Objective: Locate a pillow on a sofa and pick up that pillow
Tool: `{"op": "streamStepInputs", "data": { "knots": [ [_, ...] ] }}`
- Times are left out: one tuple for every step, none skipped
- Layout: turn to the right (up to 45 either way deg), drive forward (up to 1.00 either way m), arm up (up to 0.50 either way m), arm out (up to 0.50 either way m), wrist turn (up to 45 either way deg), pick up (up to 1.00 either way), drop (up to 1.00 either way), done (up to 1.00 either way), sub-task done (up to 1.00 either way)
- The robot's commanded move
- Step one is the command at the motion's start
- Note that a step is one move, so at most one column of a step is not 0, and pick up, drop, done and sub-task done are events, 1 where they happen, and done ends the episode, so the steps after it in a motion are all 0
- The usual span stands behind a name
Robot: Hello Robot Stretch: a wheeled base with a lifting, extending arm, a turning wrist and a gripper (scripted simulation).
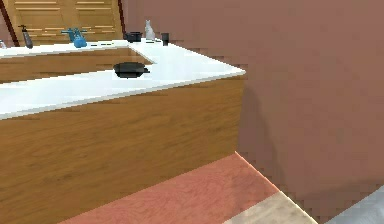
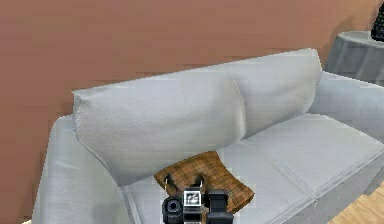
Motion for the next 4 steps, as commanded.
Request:
{"op": "streamStepInputs", "data": {
  "knots": [
    [0.0,0.00,-0.30,0.00,0.0,0.00,0.00,0.00,0.00],
    [0.0,0.00,0.00,0.00,0.0,1.00,0.00,0.00,0.00],
    [0.0,0.00,0.10,0.00,0.0,0.00,0.00,0.00,0.00],
    [0.0,0.00,0.00,0.00,0.0,0.00,0.00,1.00,0.00]
  ]
}}
